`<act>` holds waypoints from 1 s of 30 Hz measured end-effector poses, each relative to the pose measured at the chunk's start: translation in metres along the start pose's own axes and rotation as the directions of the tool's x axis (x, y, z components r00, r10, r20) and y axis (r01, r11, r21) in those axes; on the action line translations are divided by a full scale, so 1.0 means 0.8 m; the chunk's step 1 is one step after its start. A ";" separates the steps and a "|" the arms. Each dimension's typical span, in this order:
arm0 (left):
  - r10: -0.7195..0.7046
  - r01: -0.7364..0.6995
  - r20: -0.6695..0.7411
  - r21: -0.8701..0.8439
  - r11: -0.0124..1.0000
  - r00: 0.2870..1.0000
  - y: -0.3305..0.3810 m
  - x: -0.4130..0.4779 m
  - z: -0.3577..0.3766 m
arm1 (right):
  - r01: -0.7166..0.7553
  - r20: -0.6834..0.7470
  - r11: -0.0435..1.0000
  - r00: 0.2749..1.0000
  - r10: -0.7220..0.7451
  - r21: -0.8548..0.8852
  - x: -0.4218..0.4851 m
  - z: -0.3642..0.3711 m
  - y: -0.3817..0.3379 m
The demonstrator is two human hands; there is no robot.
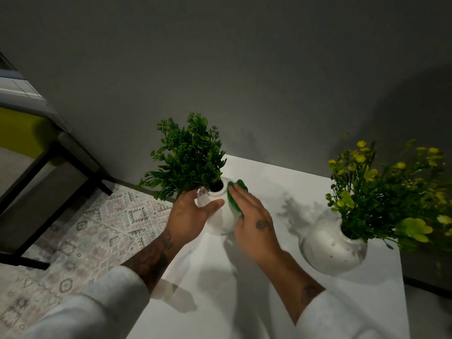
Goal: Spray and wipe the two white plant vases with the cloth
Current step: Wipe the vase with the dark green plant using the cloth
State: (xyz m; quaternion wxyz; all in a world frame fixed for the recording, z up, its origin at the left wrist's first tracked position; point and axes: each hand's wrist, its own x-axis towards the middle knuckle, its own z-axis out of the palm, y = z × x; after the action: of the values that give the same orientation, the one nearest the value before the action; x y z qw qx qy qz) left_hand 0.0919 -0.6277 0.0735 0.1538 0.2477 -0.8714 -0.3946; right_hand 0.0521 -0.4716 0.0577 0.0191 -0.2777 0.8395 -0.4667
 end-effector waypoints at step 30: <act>-0.032 0.029 0.045 0.059 0.998 0.998 -0.010 0.002 -0.002 | -0.710 0.351 0.606 0.704 0.617 0.359 0.018 0.010 0.068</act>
State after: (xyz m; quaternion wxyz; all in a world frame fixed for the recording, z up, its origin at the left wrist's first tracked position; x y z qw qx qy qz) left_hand 0.0935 -0.6341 0.0683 0.1204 0.2561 -0.8820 -0.3768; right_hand 0.0181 -0.4620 0.0133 0.3384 0.0251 0.7366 -0.5850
